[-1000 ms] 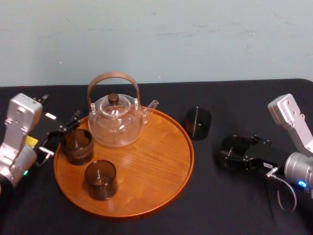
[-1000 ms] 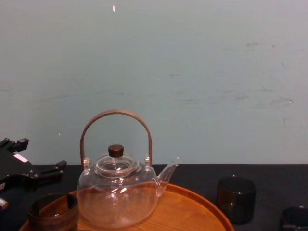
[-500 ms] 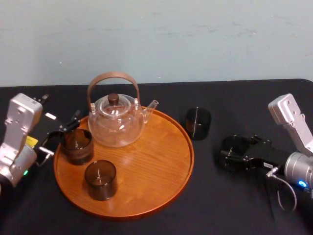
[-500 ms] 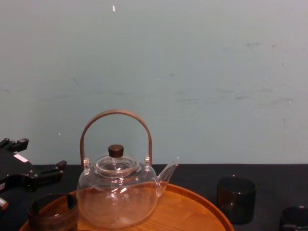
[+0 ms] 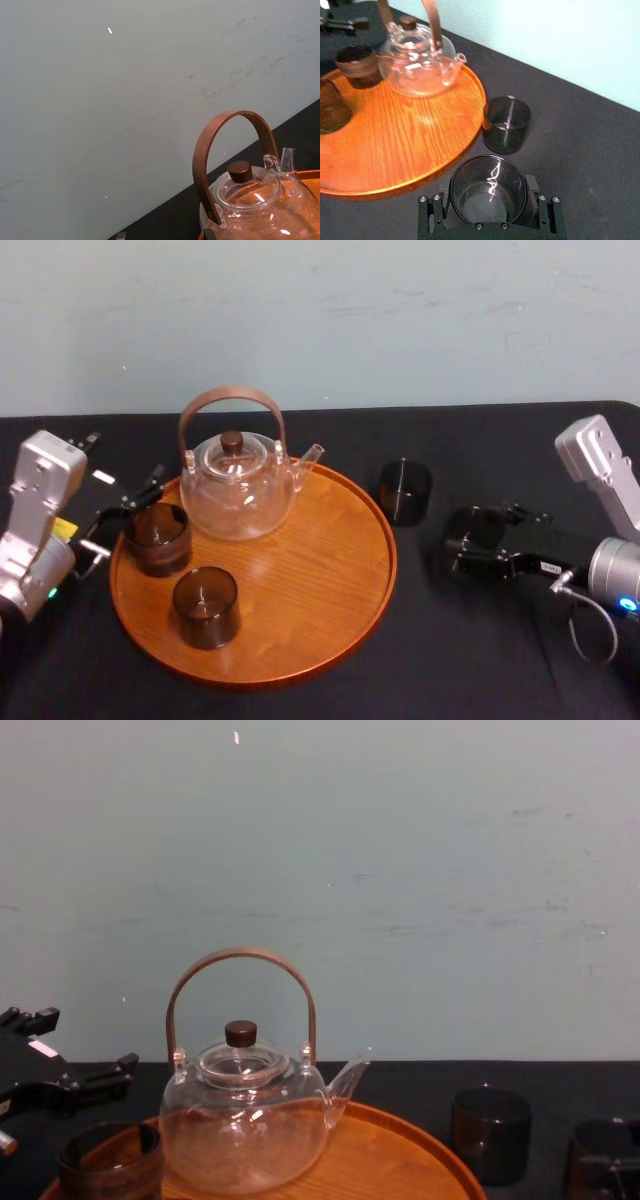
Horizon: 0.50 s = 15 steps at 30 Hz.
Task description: Pick up the glass from the table and place it on the tray.
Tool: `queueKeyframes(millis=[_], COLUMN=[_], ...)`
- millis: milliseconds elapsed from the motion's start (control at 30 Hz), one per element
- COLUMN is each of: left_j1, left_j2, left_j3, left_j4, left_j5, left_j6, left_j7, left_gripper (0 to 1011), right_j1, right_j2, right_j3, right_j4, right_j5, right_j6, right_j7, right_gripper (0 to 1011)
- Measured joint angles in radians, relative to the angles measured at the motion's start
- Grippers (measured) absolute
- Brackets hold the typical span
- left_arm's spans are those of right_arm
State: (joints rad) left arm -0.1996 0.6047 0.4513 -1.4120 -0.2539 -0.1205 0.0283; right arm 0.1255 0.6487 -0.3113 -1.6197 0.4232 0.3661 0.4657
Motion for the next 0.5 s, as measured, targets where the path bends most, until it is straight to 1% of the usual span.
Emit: queueKeyframes(millis=[200,300,400,500], left_j1=[0.000,0.000,0.000,0.000], left_j2=[0.000,0.000,0.000,0.000], left_j3=[0.000,0.000,0.000,0.000], left_j4=[0.000,0.000,0.000,0.000], left_j5=[0.000,0.000,0.000,0.000], left_j6=[0.000,0.000,0.000,0.000], left_j7=[0.000,0.000,0.000,0.000], left_gripper=[1001,1001,1001,1001], right_j1=[0.023,0.044,0.060,0.083], right_j2=[0.025,0.036,0.039,0.039], right_j3=[-0.013,-0.028,-0.042,-0.063], right_j4=[-0.031,-0.045,-0.049,-0.050], right_j5=[0.026,0.035,0.036,0.036], right_j6=[0.011,0.014,0.013,0.011], right_j7=[0.039,0.061,0.071,0.085], right_gripper=[903,903,903,903])
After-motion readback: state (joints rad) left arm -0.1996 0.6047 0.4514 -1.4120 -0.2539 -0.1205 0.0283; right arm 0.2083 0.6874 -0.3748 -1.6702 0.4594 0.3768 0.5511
